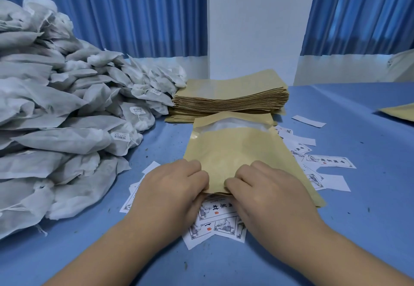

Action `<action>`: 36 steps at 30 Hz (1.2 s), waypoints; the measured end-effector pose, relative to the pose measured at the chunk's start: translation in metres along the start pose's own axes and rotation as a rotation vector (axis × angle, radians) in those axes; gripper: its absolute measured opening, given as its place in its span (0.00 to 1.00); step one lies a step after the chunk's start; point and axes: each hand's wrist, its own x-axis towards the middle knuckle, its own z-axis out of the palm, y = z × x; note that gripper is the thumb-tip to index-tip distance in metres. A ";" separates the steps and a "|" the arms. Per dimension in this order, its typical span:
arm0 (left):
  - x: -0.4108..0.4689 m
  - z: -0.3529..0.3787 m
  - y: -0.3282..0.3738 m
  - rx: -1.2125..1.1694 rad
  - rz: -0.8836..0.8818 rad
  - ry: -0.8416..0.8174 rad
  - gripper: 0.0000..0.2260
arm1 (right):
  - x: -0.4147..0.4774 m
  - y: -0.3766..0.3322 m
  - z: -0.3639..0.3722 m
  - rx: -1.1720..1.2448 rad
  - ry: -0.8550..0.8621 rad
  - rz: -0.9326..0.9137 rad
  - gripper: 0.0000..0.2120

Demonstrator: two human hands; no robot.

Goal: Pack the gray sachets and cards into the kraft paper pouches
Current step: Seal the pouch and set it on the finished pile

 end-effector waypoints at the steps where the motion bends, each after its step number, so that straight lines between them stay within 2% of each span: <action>1: 0.000 -0.001 -0.001 0.003 -0.003 -0.001 0.07 | -0.001 0.001 -0.001 0.000 0.006 0.007 0.14; 7: 0.002 0.005 0.007 0.060 0.062 -0.023 0.09 | 0.006 0.000 -0.005 -0.020 0.112 0.003 0.09; 10: 0.004 0.006 0.009 0.052 0.086 0.014 0.08 | 0.006 -0.003 -0.004 -0.005 0.144 -0.004 0.10; 15: 0.002 0.004 0.008 0.022 0.068 -0.001 0.08 | 0.002 -0.005 -0.005 -0.029 0.100 0.020 0.07; 18: 0.001 0.005 0.009 0.050 0.043 -0.012 0.03 | 0.000 -0.002 -0.006 -0.023 0.083 0.058 0.11; 23: 0.007 0.010 0.015 0.105 0.086 0.000 0.12 | 0.003 0.000 -0.006 0.023 0.093 0.011 0.08; 25: 0.007 0.010 0.015 0.069 0.091 -0.014 0.14 | 0.001 -0.002 -0.005 0.032 0.076 -0.004 0.10; 27: 0.005 0.008 0.015 0.034 0.077 -0.034 0.14 | 0.000 0.000 -0.006 0.047 0.046 -0.016 0.13; 30: 0.002 0.005 0.012 0.000 0.039 -0.037 0.10 | -0.004 0.006 -0.011 0.070 0.017 -0.001 0.11; 34: 0.003 0.003 0.009 0.047 -0.025 -0.026 0.11 | -0.011 0.016 -0.016 0.082 0.016 0.060 0.12; 36: 0.004 0.006 0.013 0.069 0.005 -0.026 0.09 | -0.010 0.016 -0.016 0.065 0.028 0.045 0.13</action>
